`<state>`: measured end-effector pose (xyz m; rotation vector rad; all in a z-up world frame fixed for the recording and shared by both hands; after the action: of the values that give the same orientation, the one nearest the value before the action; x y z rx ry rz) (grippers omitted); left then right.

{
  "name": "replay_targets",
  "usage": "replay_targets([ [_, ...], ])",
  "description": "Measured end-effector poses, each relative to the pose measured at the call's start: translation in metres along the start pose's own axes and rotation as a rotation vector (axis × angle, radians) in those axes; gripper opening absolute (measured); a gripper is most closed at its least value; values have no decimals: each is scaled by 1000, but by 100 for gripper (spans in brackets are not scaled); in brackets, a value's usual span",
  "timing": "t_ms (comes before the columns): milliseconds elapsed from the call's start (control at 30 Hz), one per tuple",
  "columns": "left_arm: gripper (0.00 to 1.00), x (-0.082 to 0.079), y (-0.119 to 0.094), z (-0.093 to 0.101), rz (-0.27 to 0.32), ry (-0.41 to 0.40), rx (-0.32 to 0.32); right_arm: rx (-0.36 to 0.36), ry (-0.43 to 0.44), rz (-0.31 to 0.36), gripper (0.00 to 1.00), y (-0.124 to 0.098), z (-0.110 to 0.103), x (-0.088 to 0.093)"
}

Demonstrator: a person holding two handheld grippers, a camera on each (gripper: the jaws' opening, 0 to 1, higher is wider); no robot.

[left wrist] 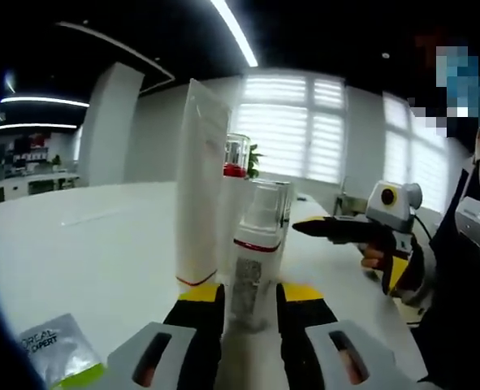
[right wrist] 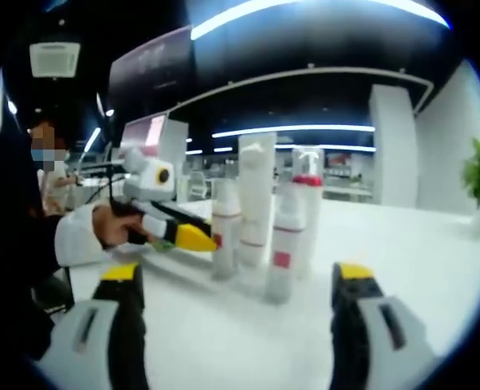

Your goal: Arrange the skincare products in the storage area until every visible bottle or jar stands upright without overlapping.

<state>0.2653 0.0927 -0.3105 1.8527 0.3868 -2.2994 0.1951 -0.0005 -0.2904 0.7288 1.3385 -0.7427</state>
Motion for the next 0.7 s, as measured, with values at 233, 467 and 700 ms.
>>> replay_targets([
  [233,24,1,3,3,-3,-4,8,3,-1,-5,96,-1,2,2],
  [467,22,2,5,4,-5,-12,2,3,-1,-6,96,-1,1,2],
  [700,20,4,6,4,-12,-1,-30,7,3,-15,96,-2,3,5],
])
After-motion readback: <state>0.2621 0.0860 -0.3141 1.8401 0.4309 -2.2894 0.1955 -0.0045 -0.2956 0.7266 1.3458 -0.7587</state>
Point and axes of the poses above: the point that each gripper's makers call its tool centre point, and the gripper's own axes: y roughly forward along the fingers, z roughly to its right, x roughly out of its underside, the point moved 2 cm from there along -y, roughly backward along the fingers, and after that the axes turned 7 degrees about z, right-handed, at the moved point
